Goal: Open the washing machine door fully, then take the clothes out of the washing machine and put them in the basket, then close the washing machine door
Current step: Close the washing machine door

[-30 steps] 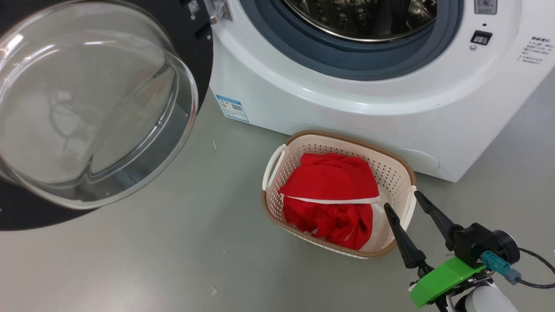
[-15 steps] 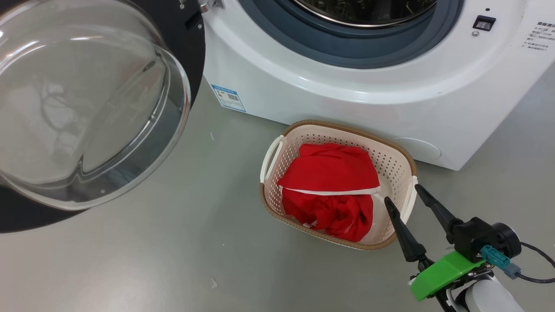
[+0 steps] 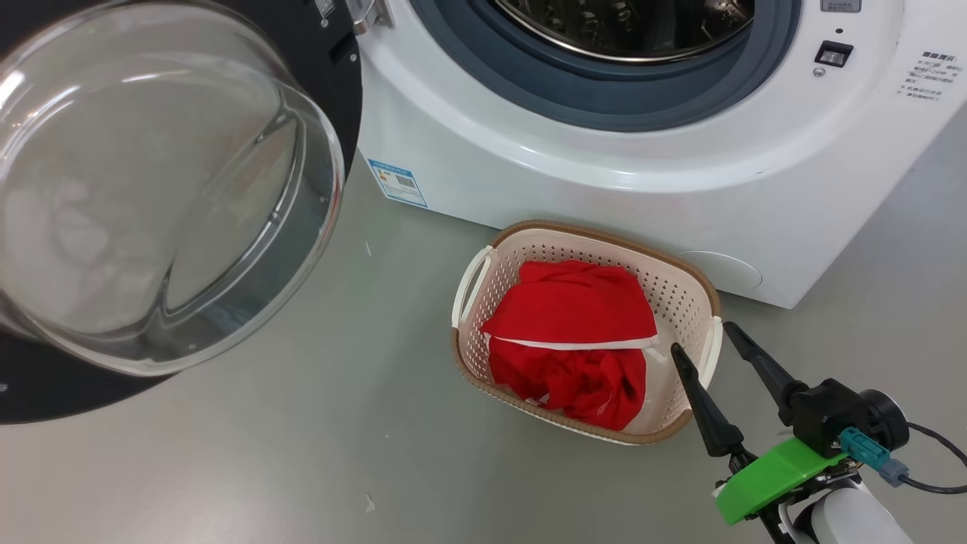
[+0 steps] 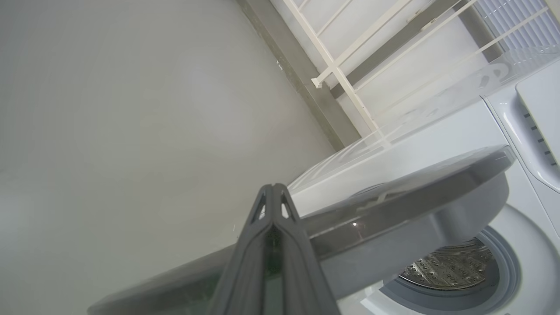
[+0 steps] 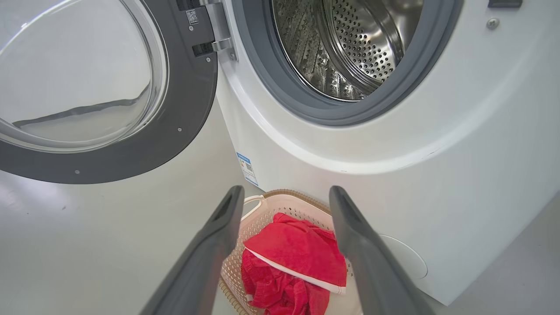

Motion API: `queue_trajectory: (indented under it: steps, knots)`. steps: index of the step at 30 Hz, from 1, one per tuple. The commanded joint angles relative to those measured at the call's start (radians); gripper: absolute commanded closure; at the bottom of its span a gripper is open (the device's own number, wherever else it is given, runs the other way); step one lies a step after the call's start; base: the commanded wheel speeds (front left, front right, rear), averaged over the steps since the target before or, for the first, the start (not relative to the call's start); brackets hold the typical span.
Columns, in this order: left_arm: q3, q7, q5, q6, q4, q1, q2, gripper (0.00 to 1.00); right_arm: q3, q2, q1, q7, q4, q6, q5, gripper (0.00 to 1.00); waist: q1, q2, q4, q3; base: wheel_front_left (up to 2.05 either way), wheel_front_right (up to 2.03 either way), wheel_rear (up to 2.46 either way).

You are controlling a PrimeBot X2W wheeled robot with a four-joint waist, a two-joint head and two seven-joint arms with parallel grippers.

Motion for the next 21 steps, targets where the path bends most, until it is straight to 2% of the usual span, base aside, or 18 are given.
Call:
queue_trajectory:
  steps: [1, 11, 21]
  knots:
    - [-0.009, 0.048, -0.012, -0.007, -0.038, 0.036, 0.039, 1.00, 0.017, 0.001, -0.012, -0.006, -0.023, 0.006, 0.001, 0.00, 0.0000, 0.0000, 0.000, -0.005, 0.00, 0.00, 0.00]
    - [-0.028, 0.139, -0.061, -0.007, -0.143, 0.093, 0.047, 1.00, 0.009, 0.008, 0.004, -0.006, -0.025, 0.006, 0.004, 0.00, 0.0000, 0.0000, -0.003, -0.039, 0.00, 0.00, 0.00]
    - [-0.052, 0.226, -0.129, -0.007, -0.315, 0.179, 0.054, 1.00, -0.003, 0.018, 0.033, -0.006, -0.033, 0.006, 0.012, 0.00, 0.0000, 0.0000, -0.012, -0.087, 0.00, 0.00, 0.00]
